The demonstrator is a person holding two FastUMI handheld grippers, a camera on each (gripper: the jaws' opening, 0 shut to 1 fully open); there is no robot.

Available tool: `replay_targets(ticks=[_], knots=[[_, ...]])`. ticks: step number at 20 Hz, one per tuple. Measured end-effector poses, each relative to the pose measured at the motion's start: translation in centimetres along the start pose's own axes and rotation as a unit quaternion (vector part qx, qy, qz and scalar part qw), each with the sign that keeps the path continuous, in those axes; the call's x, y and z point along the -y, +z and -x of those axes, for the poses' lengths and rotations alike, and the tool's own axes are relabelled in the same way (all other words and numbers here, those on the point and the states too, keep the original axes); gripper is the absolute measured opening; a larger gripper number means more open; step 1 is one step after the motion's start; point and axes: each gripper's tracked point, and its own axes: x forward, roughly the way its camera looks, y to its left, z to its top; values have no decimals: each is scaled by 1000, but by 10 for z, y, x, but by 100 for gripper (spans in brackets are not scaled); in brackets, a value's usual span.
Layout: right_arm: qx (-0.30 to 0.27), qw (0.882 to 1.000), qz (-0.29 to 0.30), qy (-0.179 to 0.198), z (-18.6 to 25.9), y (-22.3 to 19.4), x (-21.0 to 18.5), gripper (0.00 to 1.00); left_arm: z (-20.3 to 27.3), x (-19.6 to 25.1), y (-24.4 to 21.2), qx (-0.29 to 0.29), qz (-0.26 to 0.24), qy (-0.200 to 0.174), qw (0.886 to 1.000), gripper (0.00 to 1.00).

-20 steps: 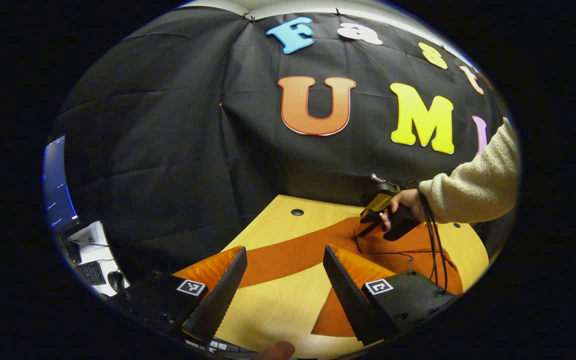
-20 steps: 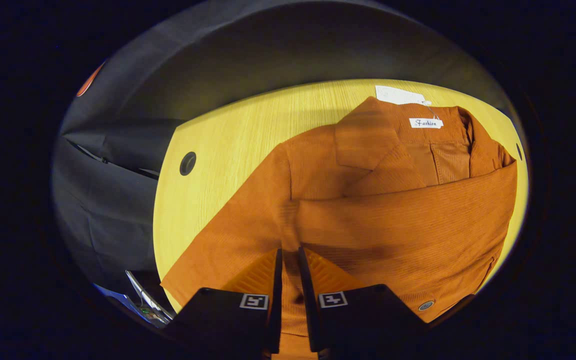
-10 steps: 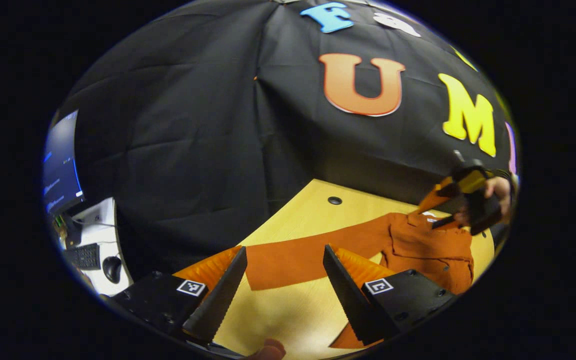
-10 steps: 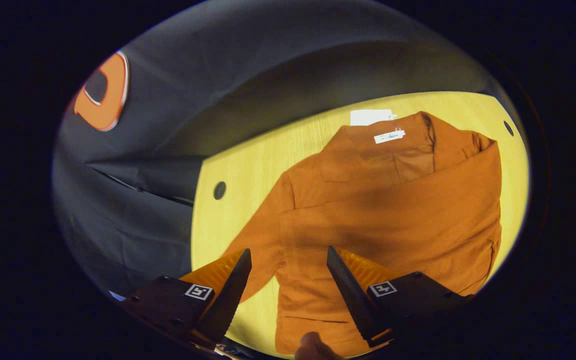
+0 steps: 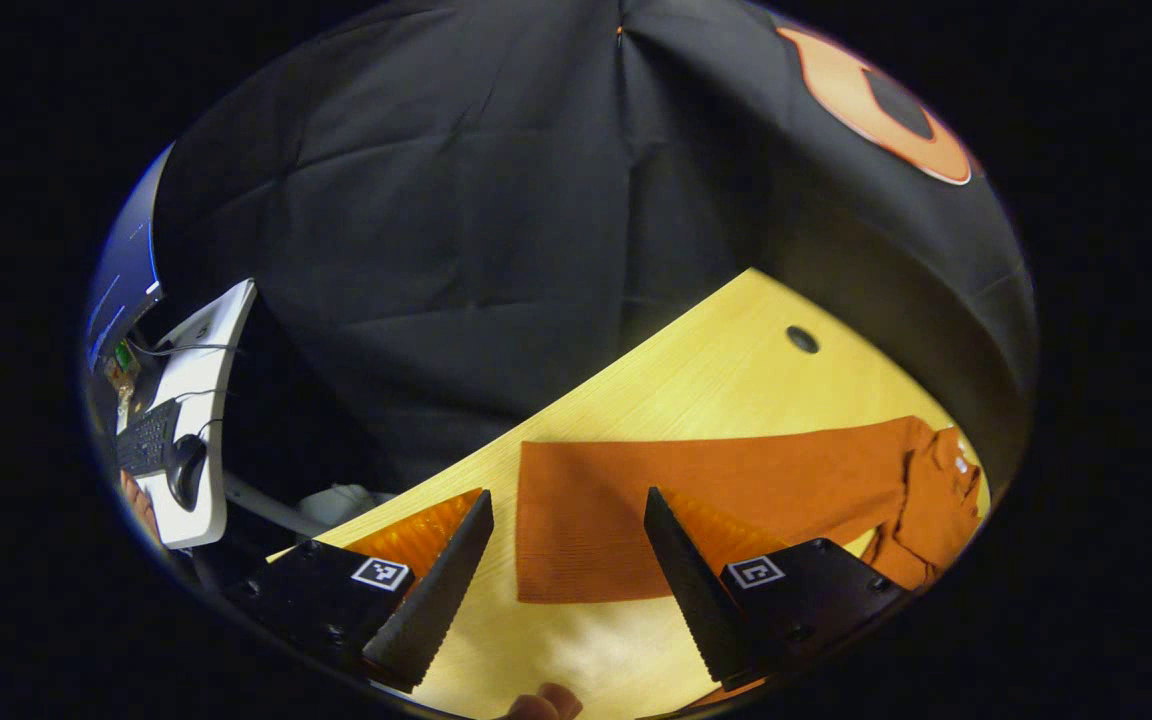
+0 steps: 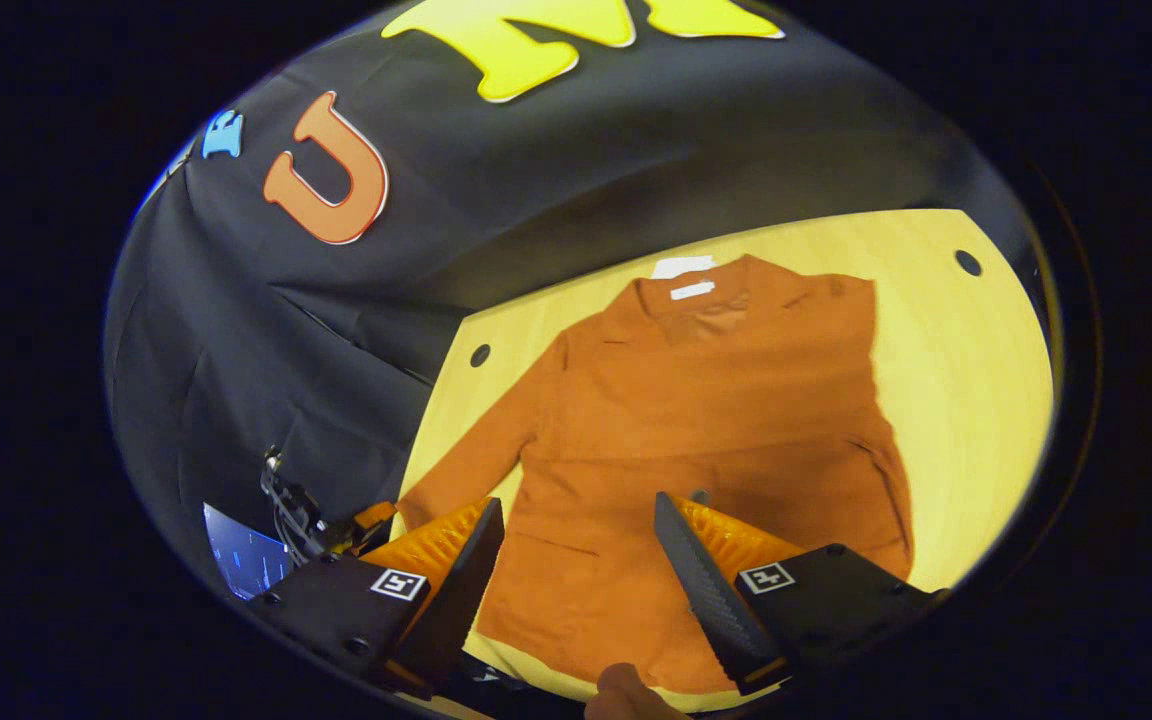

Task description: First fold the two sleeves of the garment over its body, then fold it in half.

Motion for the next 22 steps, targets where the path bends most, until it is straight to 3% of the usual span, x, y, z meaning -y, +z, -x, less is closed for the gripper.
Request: replay_targets(ticks=[4, 6, 9, 15, 17, 22], knots=[[16, 1000, -5, -10, 54, -29, 37, 97, -26, -4, -33, -109, 22, 8, 994, 99], [23, 999, -8, -20, 75, -39, 49, 97, -36, 6, -21, -106, 22, -8, 994, 97], [32, 999, -23, -28, 104, -51, 65, 97, -38, 7, -24, -169, -4, 0, 986, 98], [74, 995, -43, -50, 150, -55, 95, 97, -44, 9, -23, -323, -4, -3, 946, 96], [81, 993, -55, -61, 164, -63, 109, 97, -43, 10, -25, -351, -3, -7, 936, 96], [95, 988, -96, -79, 188, -77, 140, 97, -44, 7, -24, -363, -5, -6, 932, 95]])
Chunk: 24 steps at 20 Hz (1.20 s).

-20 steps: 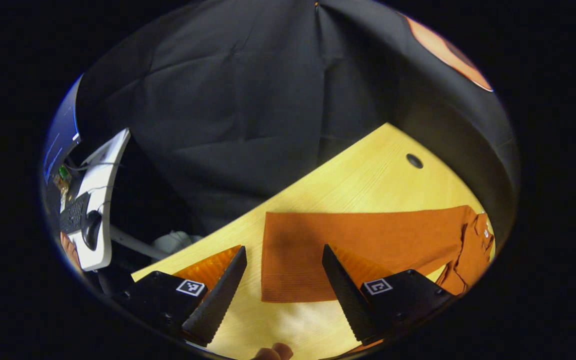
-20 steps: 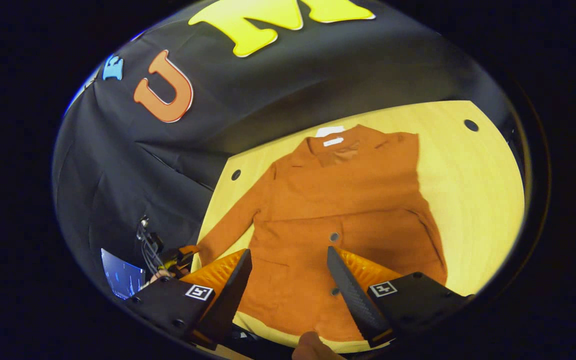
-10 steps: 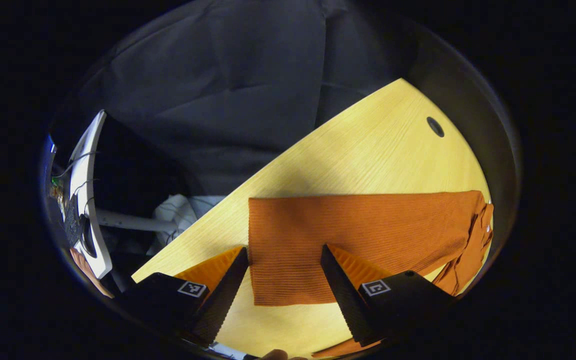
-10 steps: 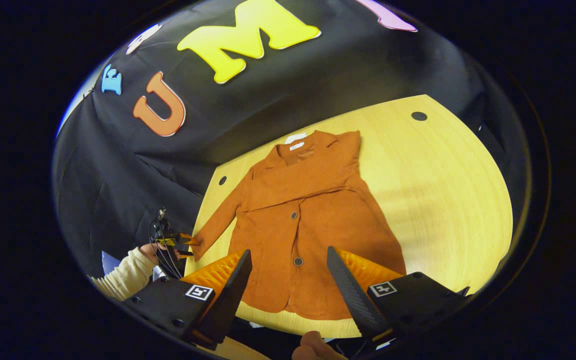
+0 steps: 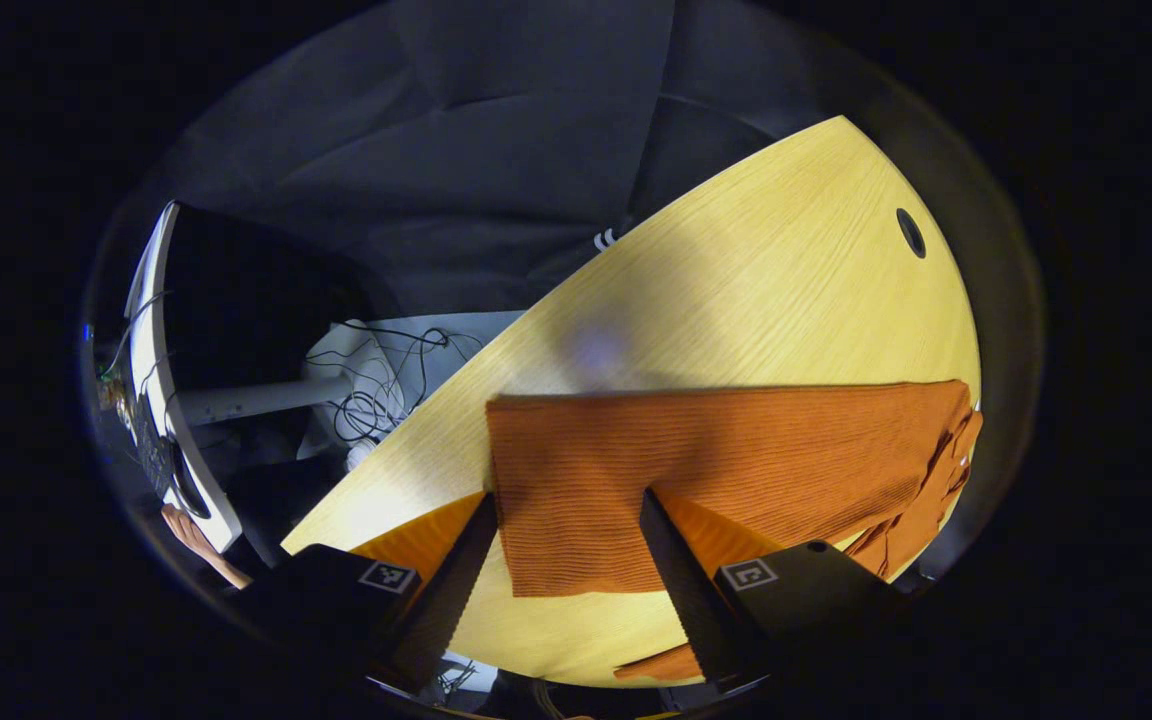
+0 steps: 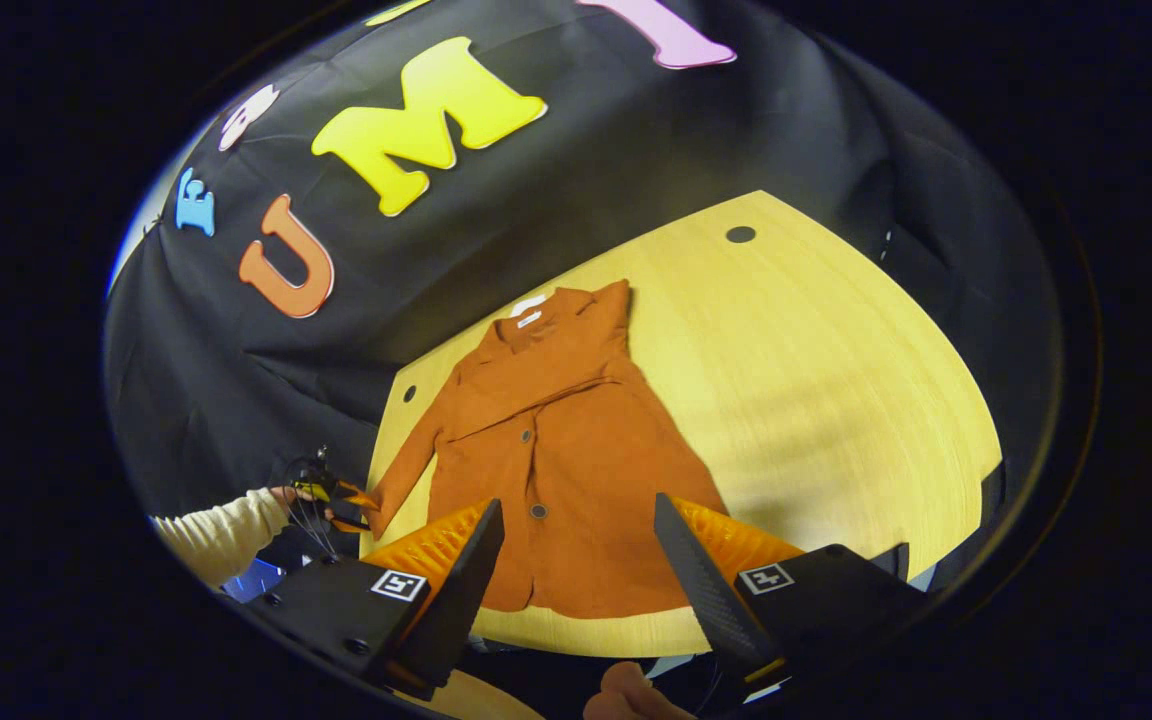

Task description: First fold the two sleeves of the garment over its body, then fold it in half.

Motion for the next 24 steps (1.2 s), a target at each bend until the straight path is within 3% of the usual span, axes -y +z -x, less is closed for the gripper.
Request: replay_targets(ticks=[1, 2, 3, 4, 6, 7, 9, 12, 15, 19, 24], knots=[[2, 1000, -4, 0, 3, 1, 3, 97, 0, -1, -1, -1, 1, -2, 1000, 90], [6, 1000, -6, -6, 5, 3, 9, 97, 0, -2, 2, 0, 6, -3, 1000, 73], [9, 1000, -6, -8, 7, 6, 12, 97, 1, -3, 0, 0, 7, -5, 1000, 65], [11, 1000, -6, -8, 11, 7, 14, 97, 0, -3, 0, 2, 9, -8, 1000, 68], [14, 1000, -7, -11, 14, 12, 20, 97, -1, 0, 0, 5, 14, -22, 1000, 39], [16, 1000, -8, -11, 14, 15, 22, 97, -2, 6, 0, 5, 18, -38, 999, 31], [17, 1000, -9, -10, 16, 19, 25, 97, 0, 3, -5, 4, 23, -33, 999, 8], [17, 1000, -3, 3, 13, 26, 26, 97, 15, 16, -6, 32, 7, -35, 999, 3], [13, 1000, 3, 21, 6, 31, 25, 97, 53, 59, -3, 88, -51, -62, 993, 3], [7, 999, 11, 51, -8, 40, 25, 97, 109, 150, -26, 122, -139, -99, 978, 3], [-12, 997, 13, 79, -17, 51, 37, 92, 148, 280, -78, 150, -246, -121, 950, 3]])
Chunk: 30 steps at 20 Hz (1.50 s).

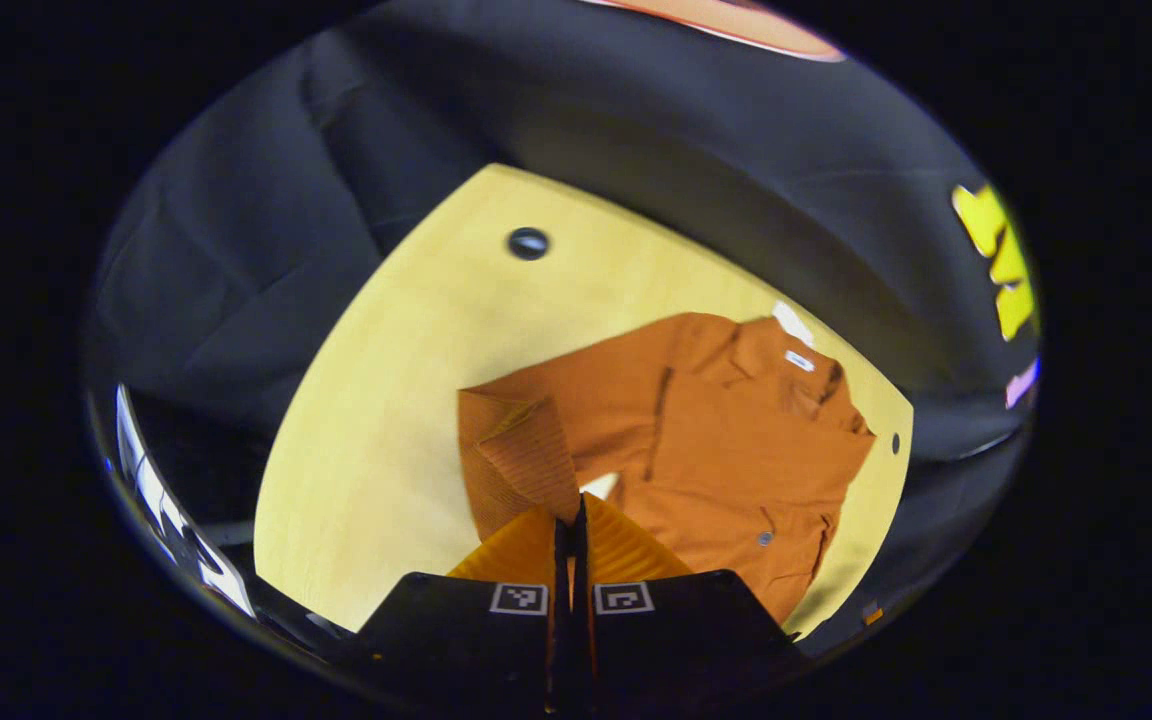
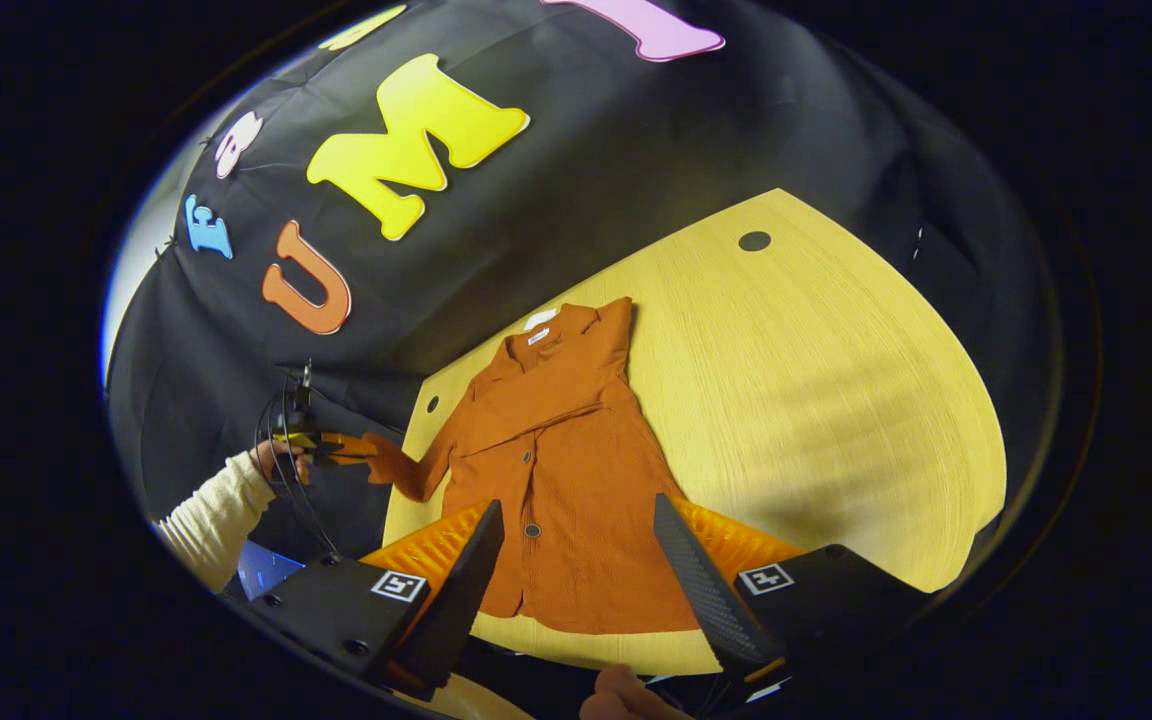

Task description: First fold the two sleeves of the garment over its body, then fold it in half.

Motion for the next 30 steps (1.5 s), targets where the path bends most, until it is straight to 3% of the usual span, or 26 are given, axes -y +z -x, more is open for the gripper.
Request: replay_targets(ticks=[1, 4, 6, 7, 9, 12, 18, 21, 22, 25, 26, 29, 30], knots=[[0, 1000, 1, 4, 1, 4, 4, 97, -3, 27, 0, 5, -19, -9, 1000, 3], [-4, 1000, -2, 11, 5, 10, 19, 97, -10, 101, 12, 33, -54, -13, 998, 3], [-10, 1000, 0, 12, 5, 7, 31, 93, -19, 153, 25, 57, -60, -26, 996, 3], [-15, 1000, 2, 7, 5, 4, 40, 97, -19, 172, 27, 62, -54, -38, 996, 3], [-21, 1000, 3, 4, 5, -1, 50, 97, -39, 236, 21, 62, -43, -78, 994, 3], [-27, 1000, 11, 0, 5, -10, 59, 97, -69, 294, -1, 49, -69, -97, 992, 3], [-22, 1000, -10, -6, 11, -18, 70, 97, -122, 365, -46, 13, -112, -88, 990, 3], [-19, 1000, -3, -11, 19, -22, 75, 97, -132, 354, -49, 14, -130, -38, 991, 4], [-19, 1000, -1, -15, 19, -24, 79, 97, -133, 356, -49, 13, -126, -39, 991, 0], [-20, 1000, -13, -19, 17, -27, 83, 97, -130, 367, -61, -2, -114, -67, 991, 6], [-21, 999, -17, -19, 17, -29, 84, 97, -127, 374, -64, -5, -107, -84, 991, 1], [-24, 999, -16, -23, 14, -31, 84, 97, -118, 396, -67, 2, -82, -149, 985, 49], [-26, 999, -14, -22, 12, -32, 81, 97, -115, 398, -69, 10, -80, -154, 985, 65]])
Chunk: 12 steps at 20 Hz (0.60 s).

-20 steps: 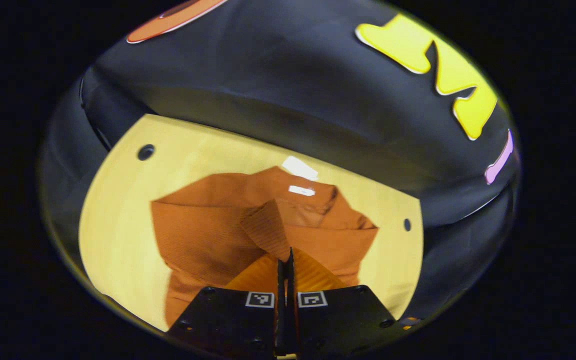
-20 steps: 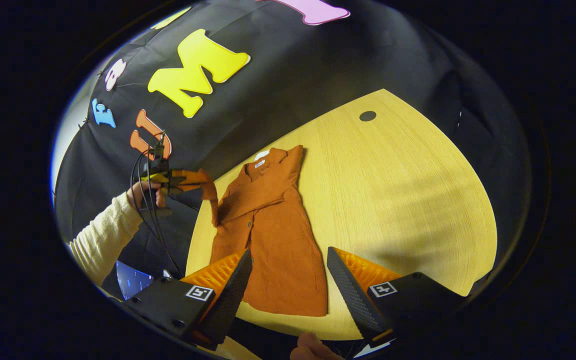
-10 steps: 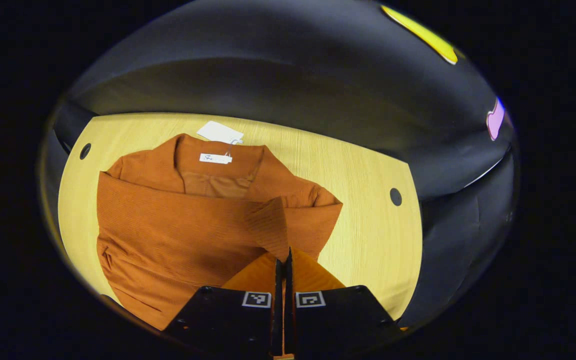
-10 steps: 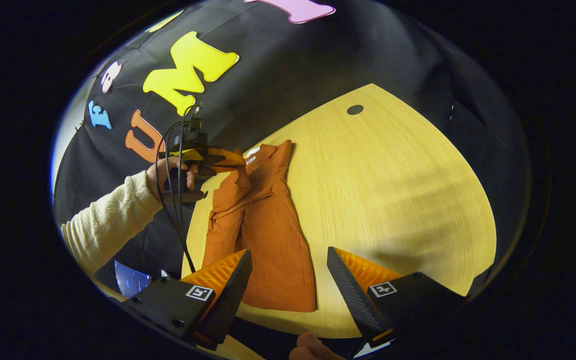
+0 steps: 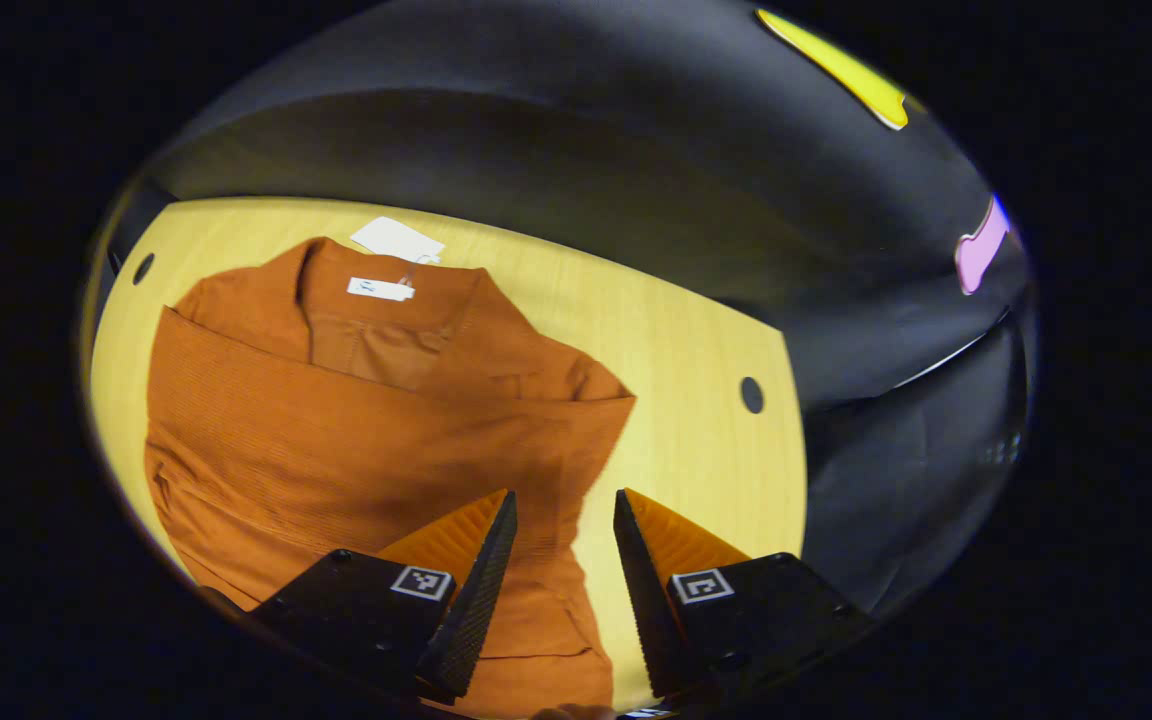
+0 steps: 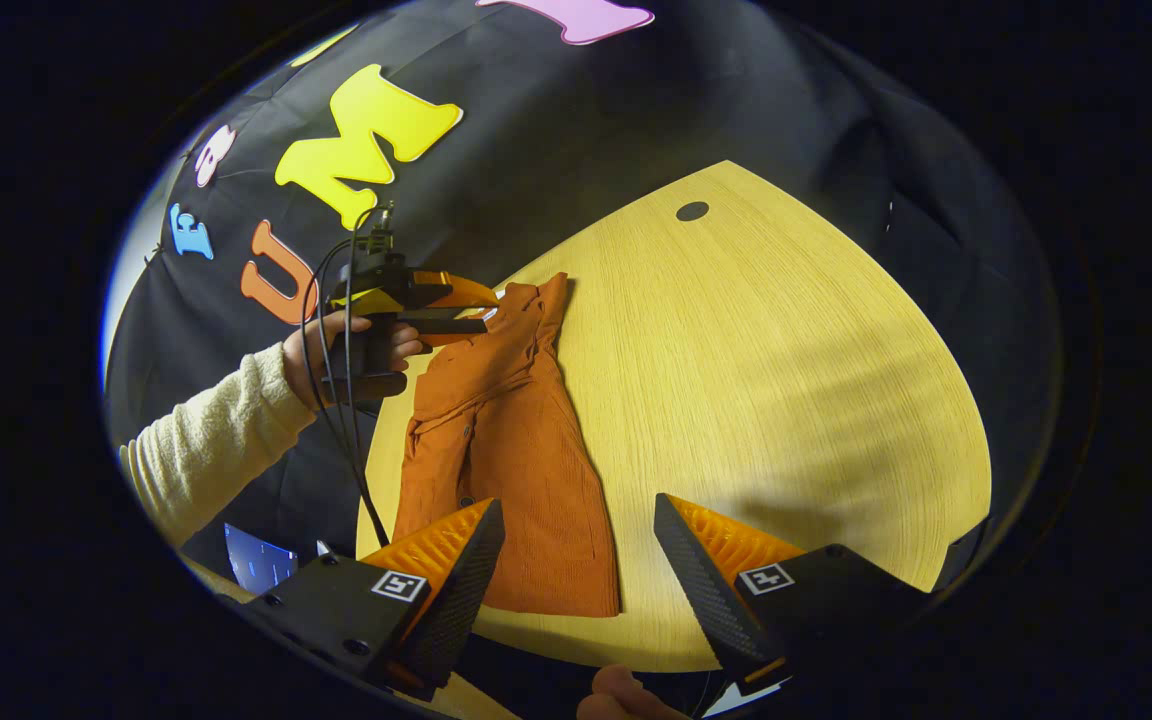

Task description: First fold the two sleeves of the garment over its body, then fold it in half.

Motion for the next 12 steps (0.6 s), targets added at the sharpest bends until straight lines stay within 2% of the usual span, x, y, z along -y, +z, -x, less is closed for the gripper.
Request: replay_targets(ticks=[2, 4, 6, 9, 12], knots=[[-5, 1000, 10, -1, -3, -2, -6, 97, 6, -5, 9, 37, -11, 3, 999, 77], [-8, 1000, 25, -1, -6, -4, -13, 97, 24, -17, 6, 50, -32, 5, 998, 100], [-12, 999, 35, 5, -12, -9, -24, 97, 45, -48, -4, 72, -79, 33, 994, 99], [-24, 998, 61, 2, -28, -26, -32, 97, 86, -117, -18, 134, -155, 104, 973, 99], [-42, 995, 95, 3, -42, -51, -41, 97, 130, -172, -53, 164, -167, 139, 962, 99]])
